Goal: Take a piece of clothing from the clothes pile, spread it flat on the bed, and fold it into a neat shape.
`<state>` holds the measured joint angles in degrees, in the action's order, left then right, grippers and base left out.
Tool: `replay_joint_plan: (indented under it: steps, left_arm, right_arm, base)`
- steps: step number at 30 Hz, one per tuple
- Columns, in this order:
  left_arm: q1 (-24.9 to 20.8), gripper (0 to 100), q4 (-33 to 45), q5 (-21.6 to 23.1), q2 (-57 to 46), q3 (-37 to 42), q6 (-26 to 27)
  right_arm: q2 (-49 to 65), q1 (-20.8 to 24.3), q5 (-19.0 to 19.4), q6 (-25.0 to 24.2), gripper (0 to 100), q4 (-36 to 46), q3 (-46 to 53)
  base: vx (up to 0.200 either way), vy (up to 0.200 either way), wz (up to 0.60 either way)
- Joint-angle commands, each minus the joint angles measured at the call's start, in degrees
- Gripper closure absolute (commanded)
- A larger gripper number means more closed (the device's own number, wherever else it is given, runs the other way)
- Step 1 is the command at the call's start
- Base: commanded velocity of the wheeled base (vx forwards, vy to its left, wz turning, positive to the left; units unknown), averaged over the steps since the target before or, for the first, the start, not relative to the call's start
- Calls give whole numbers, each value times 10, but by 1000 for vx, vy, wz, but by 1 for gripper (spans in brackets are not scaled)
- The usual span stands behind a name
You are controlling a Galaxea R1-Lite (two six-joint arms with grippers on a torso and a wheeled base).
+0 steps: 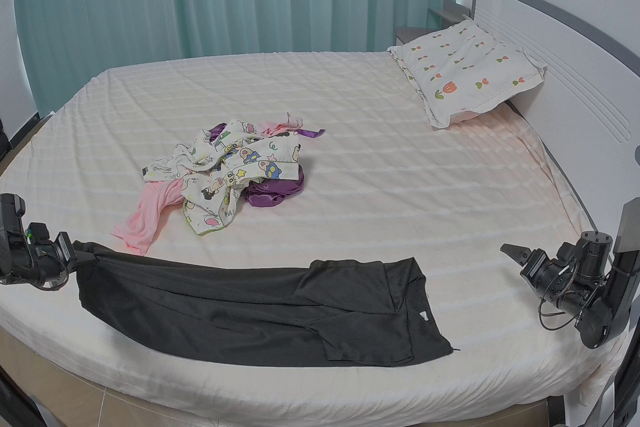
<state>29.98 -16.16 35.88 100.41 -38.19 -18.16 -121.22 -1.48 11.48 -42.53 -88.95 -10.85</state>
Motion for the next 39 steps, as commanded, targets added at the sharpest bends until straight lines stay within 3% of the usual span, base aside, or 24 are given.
replay_joint_plan:
  steps: [1,4,6,7,12,19,25,28,34,39]
  left_arm:
    - [-4,100,29,3,-59,-14,1]
    - [-107,100,83,-32,-105,-21,-24]
    - [-131,100,90,-45,-113,-22,-35]
    - [-197,100,97,-82,-123,-28,-65]
    - [-391,100,97,-210,-122,-59,-161]
    - [-582,100,99,-307,-36,-150,-229]
    - [-679,100,96,-371,75,-236,-286]
    - [-708,100,94,-377,106,-282,-318]
    - [-734,100,91,-376,141,-341,-332]
    - [-737,100,133,-377,182,-435,-331]
  right_arm:
    - [-1,-3,1,0,0,-6,0]
    - [0,-3,1,0,0,-6,0]
    - [-1,-2,1,0,0,-6,1]
    - [-1,-2,1,0,0,-6,1]
    - [-2,1,1,0,0,-6,2]
    - [-5,1,1,0,0,-6,1]
    - [-6,0,1,0,0,-6,0]
    - [-6,0,0,0,0,-6,0]
    - [-7,2,1,0,0,-6,0]
    - [-8,2,1,1,0,-6,0]
  base:
    - [0,0,0]
    - [0,0,0]
    - [0,0,0]
    - [0,0,0]
    - [0,0,0]
    - [0,0,0]
    - [0,0,0]
    - [0,0,0]
    - [0,0,0]
    - [0,0,0]
